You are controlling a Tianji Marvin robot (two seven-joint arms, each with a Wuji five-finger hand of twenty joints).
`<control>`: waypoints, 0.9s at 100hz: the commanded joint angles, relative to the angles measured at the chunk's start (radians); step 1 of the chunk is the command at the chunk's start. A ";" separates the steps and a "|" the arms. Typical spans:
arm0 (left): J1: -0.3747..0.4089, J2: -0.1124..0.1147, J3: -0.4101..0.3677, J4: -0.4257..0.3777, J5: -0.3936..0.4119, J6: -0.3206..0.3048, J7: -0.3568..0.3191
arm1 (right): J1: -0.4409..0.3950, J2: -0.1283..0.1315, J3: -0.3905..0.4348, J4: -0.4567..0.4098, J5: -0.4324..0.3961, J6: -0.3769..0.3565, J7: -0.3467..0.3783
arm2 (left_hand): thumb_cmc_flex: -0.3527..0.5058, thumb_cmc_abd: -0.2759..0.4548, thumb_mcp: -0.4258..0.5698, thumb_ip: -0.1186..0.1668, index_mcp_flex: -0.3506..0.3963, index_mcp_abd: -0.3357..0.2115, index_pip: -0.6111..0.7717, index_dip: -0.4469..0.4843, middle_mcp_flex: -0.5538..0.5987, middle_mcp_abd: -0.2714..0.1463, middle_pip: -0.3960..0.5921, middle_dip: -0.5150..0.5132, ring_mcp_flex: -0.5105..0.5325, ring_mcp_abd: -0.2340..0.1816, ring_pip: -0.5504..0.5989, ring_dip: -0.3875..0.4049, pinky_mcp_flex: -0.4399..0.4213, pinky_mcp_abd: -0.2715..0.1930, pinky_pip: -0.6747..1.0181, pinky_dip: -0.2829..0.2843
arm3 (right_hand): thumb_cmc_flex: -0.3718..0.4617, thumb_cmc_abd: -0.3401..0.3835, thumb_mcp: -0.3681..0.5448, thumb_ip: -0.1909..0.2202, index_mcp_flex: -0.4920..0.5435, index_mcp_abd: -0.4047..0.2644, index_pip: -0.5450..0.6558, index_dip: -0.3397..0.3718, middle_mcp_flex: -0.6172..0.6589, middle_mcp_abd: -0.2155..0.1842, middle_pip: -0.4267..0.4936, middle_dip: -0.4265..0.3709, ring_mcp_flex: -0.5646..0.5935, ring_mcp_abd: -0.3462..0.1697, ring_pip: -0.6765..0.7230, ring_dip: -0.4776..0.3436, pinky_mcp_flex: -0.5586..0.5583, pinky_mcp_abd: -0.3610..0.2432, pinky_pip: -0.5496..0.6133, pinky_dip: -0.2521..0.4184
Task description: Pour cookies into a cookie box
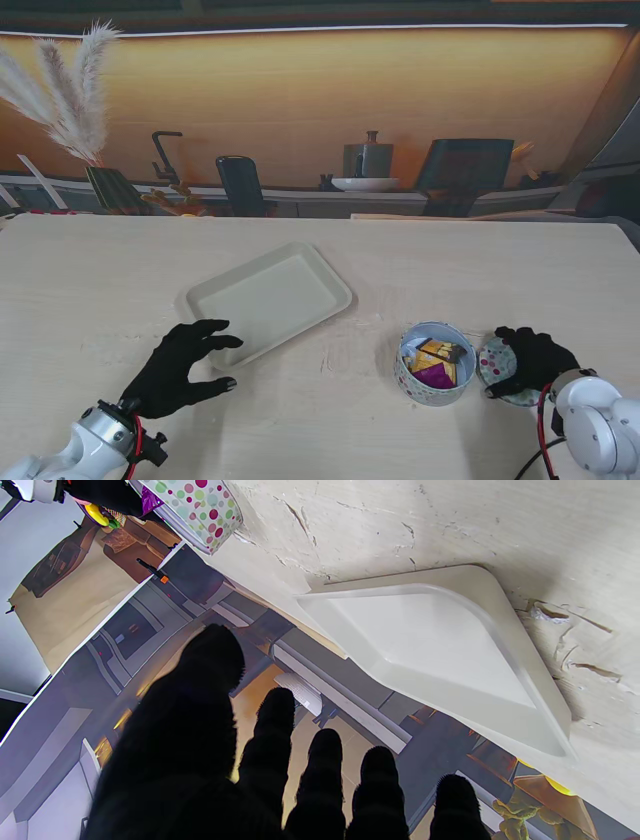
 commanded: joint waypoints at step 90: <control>0.018 -0.006 -0.011 -0.011 -0.016 -0.024 -0.010 | -0.174 -0.062 0.096 -0.089 0.013 -0.065 -0.216 | 0.033 0.064 -0.016 0.020 0.039 -0.021 0.028 0.018 0.017 -0.001 0.002 -0.002 0.022 0.006 0.015 0.026 0.011 0.008 -0.010 0.006 | 0.261 -0.215 0.577 -0.057 0.270 -0.126 0.935 0.303 0.307 -0.187 0.682 0.550 0.652 -0.278 1.115 0.352 0.501 -0.498 0.722 0.178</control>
